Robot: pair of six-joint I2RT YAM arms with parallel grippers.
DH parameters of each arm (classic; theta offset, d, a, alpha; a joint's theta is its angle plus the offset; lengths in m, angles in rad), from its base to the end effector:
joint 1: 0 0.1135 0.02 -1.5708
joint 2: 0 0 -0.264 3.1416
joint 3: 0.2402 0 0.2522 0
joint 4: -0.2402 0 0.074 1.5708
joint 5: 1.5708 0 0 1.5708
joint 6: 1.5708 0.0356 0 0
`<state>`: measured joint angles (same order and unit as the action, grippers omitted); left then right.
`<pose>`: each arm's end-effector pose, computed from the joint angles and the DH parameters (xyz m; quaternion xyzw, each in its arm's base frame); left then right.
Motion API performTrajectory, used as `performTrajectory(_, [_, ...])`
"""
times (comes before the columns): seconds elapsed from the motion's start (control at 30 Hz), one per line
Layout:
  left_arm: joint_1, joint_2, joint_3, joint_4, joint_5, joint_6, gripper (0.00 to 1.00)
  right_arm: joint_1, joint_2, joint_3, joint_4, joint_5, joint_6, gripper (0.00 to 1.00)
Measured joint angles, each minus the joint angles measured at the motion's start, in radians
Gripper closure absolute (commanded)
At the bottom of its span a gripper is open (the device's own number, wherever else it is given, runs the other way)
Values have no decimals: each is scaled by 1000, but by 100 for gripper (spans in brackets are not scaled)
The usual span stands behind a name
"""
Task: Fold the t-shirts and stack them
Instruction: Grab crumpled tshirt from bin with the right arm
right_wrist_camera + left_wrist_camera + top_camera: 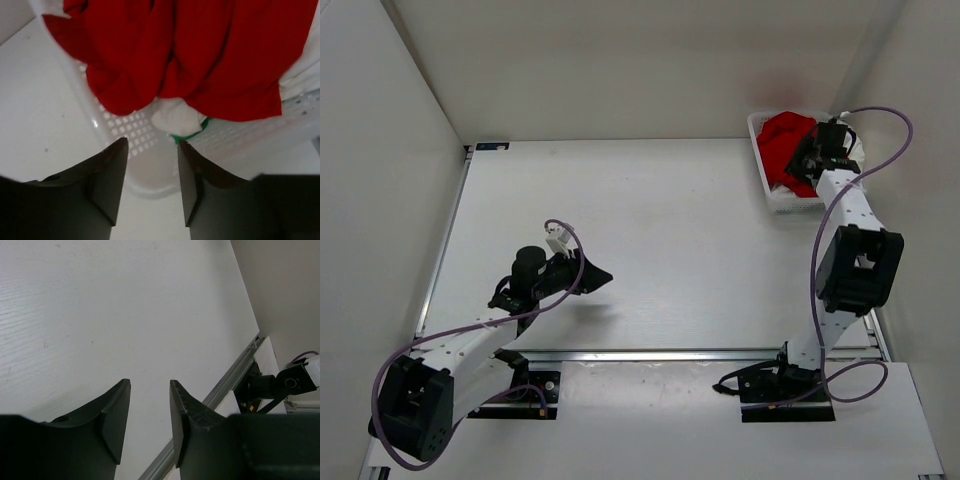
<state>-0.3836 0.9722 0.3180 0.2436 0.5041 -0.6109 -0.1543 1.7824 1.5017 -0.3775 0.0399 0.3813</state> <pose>0.1777 -0.0903 0.1882 0.0440 0.8203 -0.4365 0.3670 0.4090 -0.0651 0.2944 0.2460 0.8632 0.0321 0.4397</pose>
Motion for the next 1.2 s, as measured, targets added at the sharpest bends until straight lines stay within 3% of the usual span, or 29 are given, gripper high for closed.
performTrajectory(0.27, [-22, -12, -6, 14, -3, 0, 48, -17, 324, 357, -100, 0, -34, 49])
performTrajectory(0.37, [-23, -13, -24, 19, -3, 0, 48, -16, 413, 484, -139, 0, -37, 52])
performTrajectory(0.77, [-9, -16, -37, 19, -8, 0, 49, -17, 642, 811, -306, 75, -23, 57])
performTrajectory(0.87, [-3, -27, -39, 20, -11, -6, 48, -18, 690, 898, -357, 86, -23, 75])
performTrajectory(0.93, [2, -40, -47, 25, -15, -9, 49, -20, 718, 946, -388, 92, -23, 99])
performTrajectory(1.2, [14, -58, -49, 16, -24, -16, 50, -22, 714, 1027, -458, 68, -18, 99])
